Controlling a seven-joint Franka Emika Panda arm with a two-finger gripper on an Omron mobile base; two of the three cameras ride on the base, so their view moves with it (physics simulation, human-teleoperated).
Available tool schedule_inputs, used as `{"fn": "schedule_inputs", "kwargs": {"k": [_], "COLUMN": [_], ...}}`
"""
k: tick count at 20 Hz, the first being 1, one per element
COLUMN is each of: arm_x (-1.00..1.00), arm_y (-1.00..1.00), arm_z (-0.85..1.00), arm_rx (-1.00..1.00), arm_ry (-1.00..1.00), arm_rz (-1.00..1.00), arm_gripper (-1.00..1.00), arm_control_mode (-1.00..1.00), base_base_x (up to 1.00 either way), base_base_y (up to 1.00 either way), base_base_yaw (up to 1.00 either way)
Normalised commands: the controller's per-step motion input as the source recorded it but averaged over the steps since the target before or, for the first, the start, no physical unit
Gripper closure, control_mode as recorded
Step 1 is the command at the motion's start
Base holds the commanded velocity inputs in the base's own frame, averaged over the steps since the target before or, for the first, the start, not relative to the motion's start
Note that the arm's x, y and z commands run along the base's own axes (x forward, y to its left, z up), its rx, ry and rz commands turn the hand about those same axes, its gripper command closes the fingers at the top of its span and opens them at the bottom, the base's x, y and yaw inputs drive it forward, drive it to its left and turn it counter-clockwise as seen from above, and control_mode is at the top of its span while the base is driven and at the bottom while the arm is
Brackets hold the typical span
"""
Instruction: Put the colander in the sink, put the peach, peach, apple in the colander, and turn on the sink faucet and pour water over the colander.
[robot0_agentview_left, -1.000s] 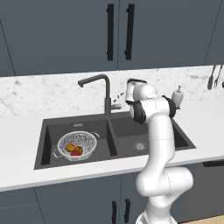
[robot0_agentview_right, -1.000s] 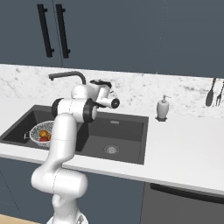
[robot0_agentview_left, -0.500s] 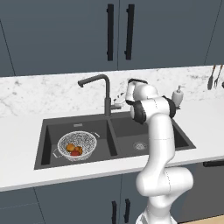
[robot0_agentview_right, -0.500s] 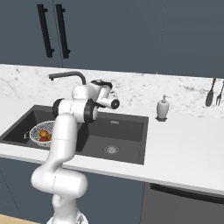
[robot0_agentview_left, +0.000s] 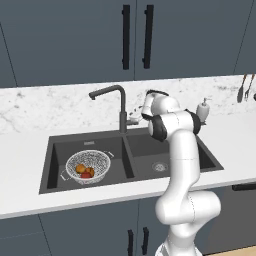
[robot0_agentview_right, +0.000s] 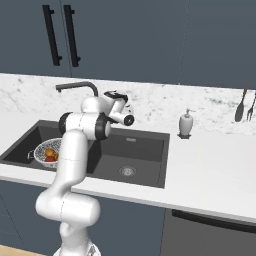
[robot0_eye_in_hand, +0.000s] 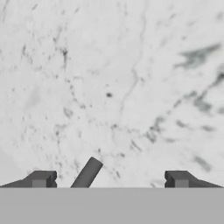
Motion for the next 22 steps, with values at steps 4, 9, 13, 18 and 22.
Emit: {"fn": "schedule_inputs", "kwargs": {"k": [4, 9, 13, 18, 22], "arm_x": [0.08, 0.24, 0.29, 0.26, 0.28], "arm_y": [0.29, 0.13, 0.17, 0.17, 0.00], "arm_z": [-0.07, -0.02, -0.01, -0.08, -0.20], "arm_rx": [0.00, 0.00, 0.00, 0.00, 0.00], "arm_ry": [-0.02, 0.00, 0.00, 0.00, -0.02], "arm_rz": [-0.07, -0.05, -0.02, -0.01, -0.03], "arm_gripper": [-1.00, -1.00, 1.00, 1.00, 1.00], "arm_control_mode": [-1.00, -1.00, -1.00, -1.00, -1.00], "base_base_x": [0.00, 0.00, 0.00, 0.00, 0.00], "base_base_y": [0.00, 0.00, 0.00, 0.00, 0.00], "base_base_yaw": [0.00, 0.00, 0.00, 0.00, 0.00]}}
